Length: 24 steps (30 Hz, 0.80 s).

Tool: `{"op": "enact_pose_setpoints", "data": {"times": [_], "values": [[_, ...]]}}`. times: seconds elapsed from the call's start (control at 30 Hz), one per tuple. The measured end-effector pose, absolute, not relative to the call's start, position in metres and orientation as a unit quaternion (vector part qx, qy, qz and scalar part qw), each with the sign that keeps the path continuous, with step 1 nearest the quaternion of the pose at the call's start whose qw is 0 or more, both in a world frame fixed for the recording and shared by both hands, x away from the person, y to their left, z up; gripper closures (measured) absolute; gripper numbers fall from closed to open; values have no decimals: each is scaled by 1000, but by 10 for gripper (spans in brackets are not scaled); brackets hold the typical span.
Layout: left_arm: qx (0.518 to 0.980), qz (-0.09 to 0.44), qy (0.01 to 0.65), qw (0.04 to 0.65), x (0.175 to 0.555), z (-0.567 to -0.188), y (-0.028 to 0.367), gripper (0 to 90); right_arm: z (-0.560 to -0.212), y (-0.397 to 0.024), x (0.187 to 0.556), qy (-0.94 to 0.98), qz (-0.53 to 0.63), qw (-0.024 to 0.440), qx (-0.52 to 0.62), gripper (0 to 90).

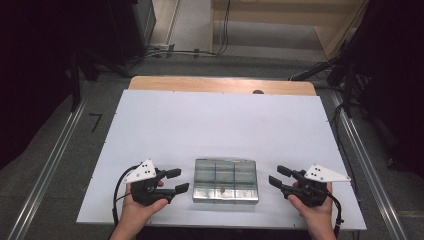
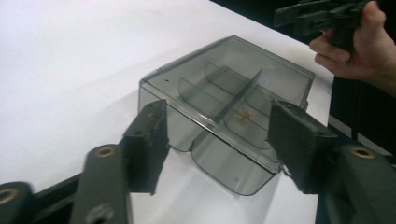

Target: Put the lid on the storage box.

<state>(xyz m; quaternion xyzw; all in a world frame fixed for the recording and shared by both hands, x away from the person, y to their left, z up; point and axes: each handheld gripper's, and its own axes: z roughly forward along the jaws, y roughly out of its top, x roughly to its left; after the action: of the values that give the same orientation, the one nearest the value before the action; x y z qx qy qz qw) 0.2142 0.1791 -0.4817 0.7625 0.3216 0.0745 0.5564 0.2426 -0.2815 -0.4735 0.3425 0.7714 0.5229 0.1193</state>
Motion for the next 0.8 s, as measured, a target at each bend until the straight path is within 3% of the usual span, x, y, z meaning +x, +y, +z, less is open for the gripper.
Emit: {"op": "enact_pose_setpoints", "data": {"times": [0.07,0.2,0.8], "values": [[758,76,324,561,215,-481,182,338,-471,-285,242,766,526,131,346,294],[753,81,327,566,215,-481,188,279,-468,-293,241,754,538,142,350,235],[727,105,351,581,217,-480,222,140,-467,-328,245,731,547,161,374,161]]}}
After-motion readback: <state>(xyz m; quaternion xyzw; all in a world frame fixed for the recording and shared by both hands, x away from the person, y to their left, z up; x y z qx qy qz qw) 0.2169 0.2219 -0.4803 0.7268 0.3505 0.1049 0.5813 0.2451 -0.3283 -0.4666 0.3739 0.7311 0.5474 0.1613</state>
